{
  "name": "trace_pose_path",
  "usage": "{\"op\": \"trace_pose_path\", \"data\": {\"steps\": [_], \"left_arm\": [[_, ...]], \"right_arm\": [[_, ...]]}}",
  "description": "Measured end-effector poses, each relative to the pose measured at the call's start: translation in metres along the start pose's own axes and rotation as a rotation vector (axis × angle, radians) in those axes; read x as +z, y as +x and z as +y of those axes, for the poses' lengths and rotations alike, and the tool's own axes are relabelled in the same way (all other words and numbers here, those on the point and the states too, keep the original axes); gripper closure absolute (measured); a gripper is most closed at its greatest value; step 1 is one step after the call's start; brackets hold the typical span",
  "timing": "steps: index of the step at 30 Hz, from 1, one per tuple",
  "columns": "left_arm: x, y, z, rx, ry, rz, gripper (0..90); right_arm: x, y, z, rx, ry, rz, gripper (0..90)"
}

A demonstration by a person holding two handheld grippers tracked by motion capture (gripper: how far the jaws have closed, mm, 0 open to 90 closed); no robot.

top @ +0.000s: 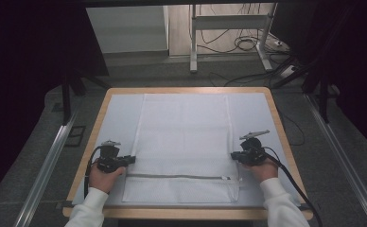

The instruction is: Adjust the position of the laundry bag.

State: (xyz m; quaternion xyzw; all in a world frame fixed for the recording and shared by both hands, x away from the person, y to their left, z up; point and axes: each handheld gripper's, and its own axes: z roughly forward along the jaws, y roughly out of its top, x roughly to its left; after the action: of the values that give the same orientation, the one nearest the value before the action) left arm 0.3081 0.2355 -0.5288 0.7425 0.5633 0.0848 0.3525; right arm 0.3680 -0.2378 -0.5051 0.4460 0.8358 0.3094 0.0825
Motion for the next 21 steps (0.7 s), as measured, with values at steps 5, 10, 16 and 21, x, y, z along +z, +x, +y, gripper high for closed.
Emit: {"op": "trace_pose_path", "data": {"steps": [5, 10, 16, 21], "left_arm": [[-0.007, -0.006, 0.003, 0.002, -0.065, 0.032, 40.9], [-0.018, -0.012, 0.007, 0.016, -0.131, 0.032, 32.0], [-0.022, -0.022, 0.01, 0.032, -0.159, 0.006, 31.3], [-0.021, -0.038, 0.014, 0.064, -0.156, -0.029, 31.0]], "right_arm": [[-0.006, -0.004, -0.002, 0.009, -0.068, -0.006, 51.9], [-0.018, -0.009, -0.001, 0.031, -0.159, 0.005, 39.4], [-0.026, -0.012, -0.002, 0.055, -0.23, -0.019, 31.2], [-0.027, -0.011, -0.003, 0.05, -0.235, -0.02, 29.0]]}}
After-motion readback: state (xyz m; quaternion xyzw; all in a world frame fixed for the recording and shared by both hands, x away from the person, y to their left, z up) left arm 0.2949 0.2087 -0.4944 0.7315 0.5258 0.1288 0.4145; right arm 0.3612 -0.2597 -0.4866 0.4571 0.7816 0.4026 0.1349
